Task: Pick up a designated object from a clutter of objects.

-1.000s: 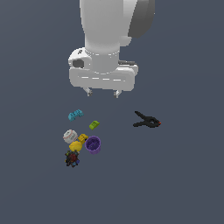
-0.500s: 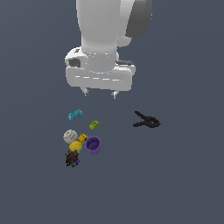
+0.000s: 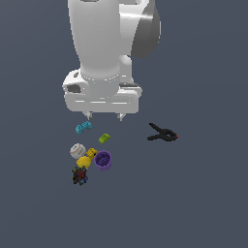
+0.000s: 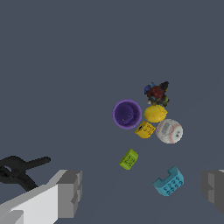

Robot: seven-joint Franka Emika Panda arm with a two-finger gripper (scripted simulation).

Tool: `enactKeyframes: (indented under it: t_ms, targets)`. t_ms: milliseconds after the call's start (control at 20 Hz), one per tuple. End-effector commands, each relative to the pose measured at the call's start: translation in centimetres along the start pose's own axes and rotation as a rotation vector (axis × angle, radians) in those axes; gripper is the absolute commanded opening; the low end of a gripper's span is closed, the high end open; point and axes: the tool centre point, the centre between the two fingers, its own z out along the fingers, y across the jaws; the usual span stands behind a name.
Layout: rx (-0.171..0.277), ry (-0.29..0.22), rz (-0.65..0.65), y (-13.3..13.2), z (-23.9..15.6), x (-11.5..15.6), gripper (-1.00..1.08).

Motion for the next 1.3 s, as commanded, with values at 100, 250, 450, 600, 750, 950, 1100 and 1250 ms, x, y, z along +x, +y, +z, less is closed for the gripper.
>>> enactKeyframes:
  t_ms: [100, 250, 450, 600, 750, 950, 1100, 1250]
  targets:
    - [0.009, -0.004, -0.037, 1.5, 2.5, 2.2, 1.00]
    - [0.016, -0.005, -0.066, 2.8, 4.6, 3.8, 1.00]
    - [0.025, -0.007, -0.105, 4.7, 7.8, 5.7, 1.00]
    - [0.032, -0.008, -0.134, 6.1, 10.3, 6.9, 1.00]
    - [0.038, -0.008, -0.163, 7.5, 12.9, 7.9, 1.00]
    - [0.044, -0.008, -0.196, 9.2, 16.1, 8.9, 1.00]
    - [0.048, -0.008, -0.216, 10.2, 18.1, 9.4, 1.00]
    - [0.050, -0.007, -0.231, 11.0, 19.6, 9.7, 1.00]
